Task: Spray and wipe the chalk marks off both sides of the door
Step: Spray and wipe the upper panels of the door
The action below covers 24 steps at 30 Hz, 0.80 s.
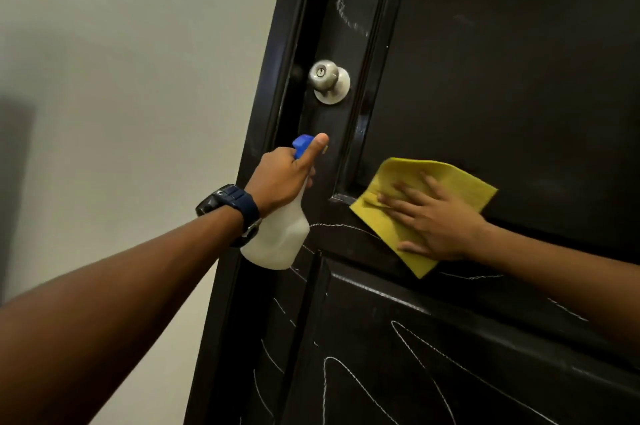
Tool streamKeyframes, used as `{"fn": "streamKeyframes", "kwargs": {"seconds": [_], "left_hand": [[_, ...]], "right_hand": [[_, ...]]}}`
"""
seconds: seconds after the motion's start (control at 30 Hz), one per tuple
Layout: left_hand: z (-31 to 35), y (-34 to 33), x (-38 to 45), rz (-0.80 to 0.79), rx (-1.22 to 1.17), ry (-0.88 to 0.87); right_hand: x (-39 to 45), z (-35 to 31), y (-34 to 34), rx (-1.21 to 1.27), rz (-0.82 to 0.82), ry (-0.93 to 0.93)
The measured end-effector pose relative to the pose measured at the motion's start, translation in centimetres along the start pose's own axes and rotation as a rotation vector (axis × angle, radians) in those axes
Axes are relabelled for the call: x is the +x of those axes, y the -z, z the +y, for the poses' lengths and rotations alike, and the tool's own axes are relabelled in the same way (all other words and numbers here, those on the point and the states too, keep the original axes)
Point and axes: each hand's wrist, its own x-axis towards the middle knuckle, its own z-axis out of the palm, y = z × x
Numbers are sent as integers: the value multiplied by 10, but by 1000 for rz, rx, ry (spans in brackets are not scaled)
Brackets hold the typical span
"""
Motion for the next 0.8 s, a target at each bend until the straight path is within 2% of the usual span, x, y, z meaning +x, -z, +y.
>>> {"fn": "streamKeyframes", "kwargs": {"seconds": [0.1,0.2,0.33,0.4,0.57,0.67,0.8], "left_hand": [[0,-1,-3,-1,9,-19],[7,-1,-5,1,29,-11],[9,-4,-11,-10,36,-11],[6,-3,-12,-6,33,-11],[-1,0,-24,-26,-1,12],[-4,2,-31,-32,0,25],[-5,7,-31,-21,29,17]], "right_hand": [[69,-27,12,4,1,12],[89,-38,22,2,-93,-45],[51,-30,19,137,-99,-31],[14,-16,15,183,-17,9],[-44,7,0,94,10,74],[-4,-8,9,149,-34,71],[74,-53,23,237,-76,-33]]}}
